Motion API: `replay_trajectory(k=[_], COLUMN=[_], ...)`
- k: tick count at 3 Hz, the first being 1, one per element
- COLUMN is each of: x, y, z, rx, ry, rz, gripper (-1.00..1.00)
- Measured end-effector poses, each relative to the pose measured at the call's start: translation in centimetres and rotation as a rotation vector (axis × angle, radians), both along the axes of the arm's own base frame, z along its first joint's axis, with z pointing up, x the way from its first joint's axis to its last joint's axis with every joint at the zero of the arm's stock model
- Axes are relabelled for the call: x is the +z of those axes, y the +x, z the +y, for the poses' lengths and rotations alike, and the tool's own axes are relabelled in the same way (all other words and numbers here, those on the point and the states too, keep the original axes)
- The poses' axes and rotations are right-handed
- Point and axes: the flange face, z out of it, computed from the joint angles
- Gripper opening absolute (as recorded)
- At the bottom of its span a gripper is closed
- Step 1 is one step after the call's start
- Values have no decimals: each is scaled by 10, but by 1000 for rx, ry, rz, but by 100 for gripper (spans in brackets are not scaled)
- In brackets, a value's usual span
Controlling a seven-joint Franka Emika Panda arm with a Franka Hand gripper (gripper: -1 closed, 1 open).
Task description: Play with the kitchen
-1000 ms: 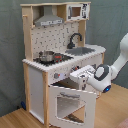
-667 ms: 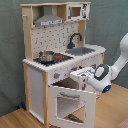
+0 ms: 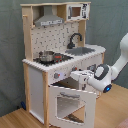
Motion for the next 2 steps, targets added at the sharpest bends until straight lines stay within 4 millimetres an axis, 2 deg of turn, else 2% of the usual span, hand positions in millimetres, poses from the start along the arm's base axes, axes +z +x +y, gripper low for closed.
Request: replay_trajectory(k=[1, 2], x=[-2, 3], y=[-31, -51], z=[26, 44], rx=[34, 29], ry=[34, 32], rz=[34, 29], gripper=[100, 100])
